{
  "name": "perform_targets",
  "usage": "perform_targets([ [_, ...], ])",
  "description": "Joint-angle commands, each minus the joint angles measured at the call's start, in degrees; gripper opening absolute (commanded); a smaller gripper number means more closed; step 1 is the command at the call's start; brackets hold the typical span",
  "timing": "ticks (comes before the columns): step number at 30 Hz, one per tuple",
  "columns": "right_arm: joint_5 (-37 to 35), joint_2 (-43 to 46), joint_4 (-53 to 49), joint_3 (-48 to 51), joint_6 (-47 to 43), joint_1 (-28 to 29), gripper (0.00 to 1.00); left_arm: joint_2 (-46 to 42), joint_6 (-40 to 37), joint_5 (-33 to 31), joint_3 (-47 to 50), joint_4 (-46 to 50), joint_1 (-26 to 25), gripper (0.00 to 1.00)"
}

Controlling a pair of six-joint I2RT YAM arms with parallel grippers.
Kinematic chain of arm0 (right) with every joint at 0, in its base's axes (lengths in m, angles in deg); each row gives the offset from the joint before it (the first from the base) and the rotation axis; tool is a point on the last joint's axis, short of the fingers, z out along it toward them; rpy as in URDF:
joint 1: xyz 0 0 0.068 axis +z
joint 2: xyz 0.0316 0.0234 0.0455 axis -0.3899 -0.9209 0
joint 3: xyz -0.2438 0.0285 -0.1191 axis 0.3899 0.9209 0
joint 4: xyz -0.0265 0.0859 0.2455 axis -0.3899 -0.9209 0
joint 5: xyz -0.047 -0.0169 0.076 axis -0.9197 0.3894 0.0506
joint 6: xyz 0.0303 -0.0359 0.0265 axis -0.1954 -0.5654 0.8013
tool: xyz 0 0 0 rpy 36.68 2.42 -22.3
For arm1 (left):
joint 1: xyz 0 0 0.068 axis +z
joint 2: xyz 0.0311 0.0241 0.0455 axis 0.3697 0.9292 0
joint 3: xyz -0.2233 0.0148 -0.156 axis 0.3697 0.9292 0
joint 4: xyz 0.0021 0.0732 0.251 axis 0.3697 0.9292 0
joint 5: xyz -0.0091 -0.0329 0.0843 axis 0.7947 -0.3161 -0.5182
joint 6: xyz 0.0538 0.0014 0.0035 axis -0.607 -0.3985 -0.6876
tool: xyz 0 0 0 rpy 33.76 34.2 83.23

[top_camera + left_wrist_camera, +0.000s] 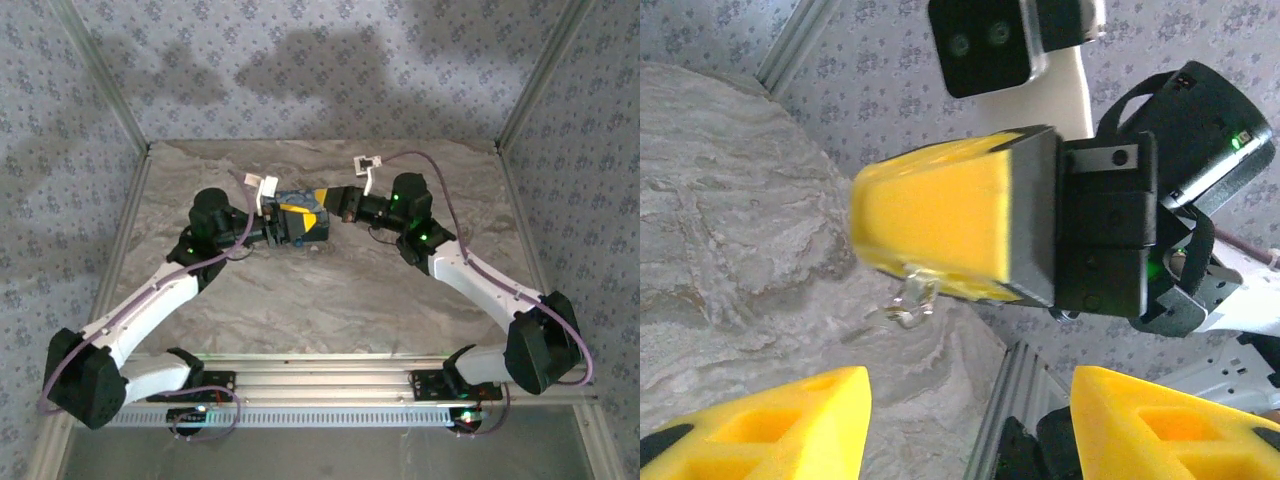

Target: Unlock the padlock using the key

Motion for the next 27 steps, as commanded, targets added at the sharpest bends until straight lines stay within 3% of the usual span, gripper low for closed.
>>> perform_targets([
  [1, 1.7, -0.5, 4.1, -2.1, 2.2, -0.2, 0.0, 0.9, 2.2, 2.4, 0.8, -7.1, 0.8, 0.53],
  [11, 1.4, -2.8, 8.3, -2.1, 5.8, 1.8, 0.0, 5.0, 5.6, 3.0, 0.7, -15.4, 1.2, 0.48],
  [20, 0.7, -3.1, 10.1, -1.9, 7.4, 2.4, 0.0, 6.5, 6.9, 2.6, 0.2, -17.7, 1.2, 0.32],
  [27, 1.0, -3.3, 10.1, -1.6, 7.6, 3.1, 0.0, 7.2, 7.2, 2.4, -0.2, -18.4, 1.3, 0.15],
])
